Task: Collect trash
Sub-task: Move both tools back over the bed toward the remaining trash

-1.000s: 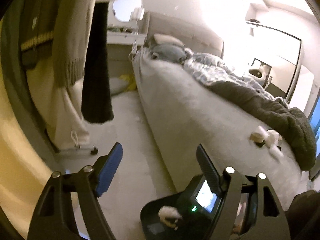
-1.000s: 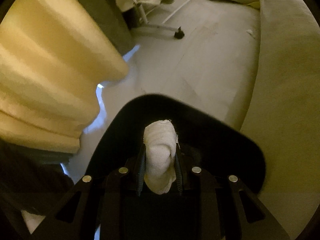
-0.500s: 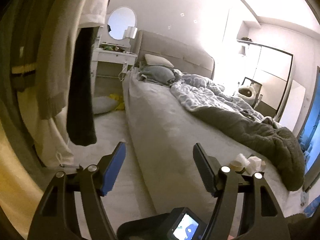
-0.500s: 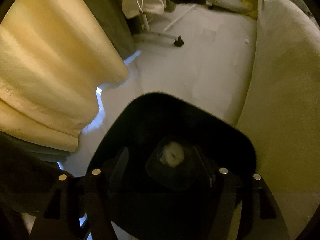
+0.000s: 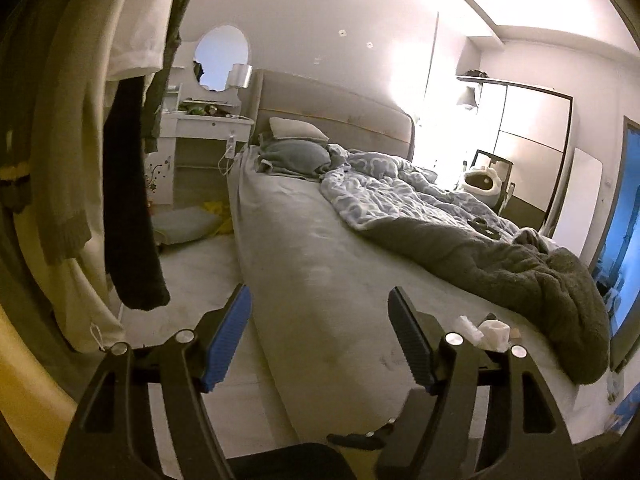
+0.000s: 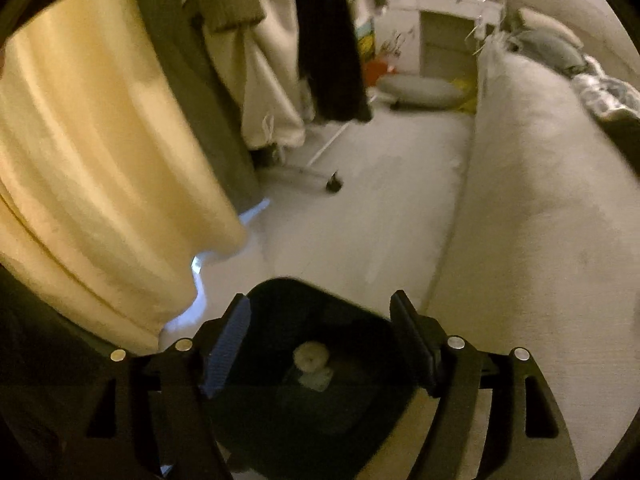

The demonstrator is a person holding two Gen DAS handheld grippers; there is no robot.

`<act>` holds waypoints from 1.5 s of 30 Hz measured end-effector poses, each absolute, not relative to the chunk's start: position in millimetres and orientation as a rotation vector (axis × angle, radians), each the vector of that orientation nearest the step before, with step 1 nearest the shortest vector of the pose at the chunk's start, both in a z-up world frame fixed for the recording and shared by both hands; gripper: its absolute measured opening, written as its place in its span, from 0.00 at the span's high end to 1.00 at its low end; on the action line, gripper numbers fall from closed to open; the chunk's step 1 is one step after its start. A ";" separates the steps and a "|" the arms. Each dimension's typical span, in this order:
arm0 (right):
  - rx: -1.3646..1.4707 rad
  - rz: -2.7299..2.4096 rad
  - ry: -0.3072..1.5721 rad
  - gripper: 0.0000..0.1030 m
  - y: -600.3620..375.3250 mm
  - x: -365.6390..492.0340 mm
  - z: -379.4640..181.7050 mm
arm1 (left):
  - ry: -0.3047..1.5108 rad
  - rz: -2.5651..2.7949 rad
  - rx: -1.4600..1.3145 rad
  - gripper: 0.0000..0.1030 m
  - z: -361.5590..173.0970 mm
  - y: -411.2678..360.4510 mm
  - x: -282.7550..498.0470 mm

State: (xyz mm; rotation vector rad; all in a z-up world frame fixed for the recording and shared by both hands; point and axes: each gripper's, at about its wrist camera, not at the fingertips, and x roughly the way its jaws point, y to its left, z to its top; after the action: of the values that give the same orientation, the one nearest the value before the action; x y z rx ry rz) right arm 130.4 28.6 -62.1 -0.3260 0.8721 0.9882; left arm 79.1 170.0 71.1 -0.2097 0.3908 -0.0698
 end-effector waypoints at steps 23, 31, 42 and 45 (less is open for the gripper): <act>-0.297 0.768 0.661 0.21 -108.4 171.5 0.3 | 0.454 -0.154 -0.215 0.17 60.3 107.7 113.2; -0.277 0.684 0.676 0.21 -159.4 189.1 -4.1 | 0.488 -0.180 -0.203 0.14 52.7 82.4 127.3; -0.247 0.659 0.753 0.21 -207.1 198.7 -27.7 | 0.567 -0.176 -0.190 0.10 35.1 55.6 149.7; -0.251 0.654 0.778 0.21 -214.0 200.8 -35.8 | 0.583 -0.177 -0.204 0.08 31.4 51.7 155.3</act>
State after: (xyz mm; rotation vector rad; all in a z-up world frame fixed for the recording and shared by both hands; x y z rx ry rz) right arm 200.8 -214.0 -35.8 -0.2513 0.7781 0.6543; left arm 155.3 51.7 31.4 -0.2041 0.5830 -0.1774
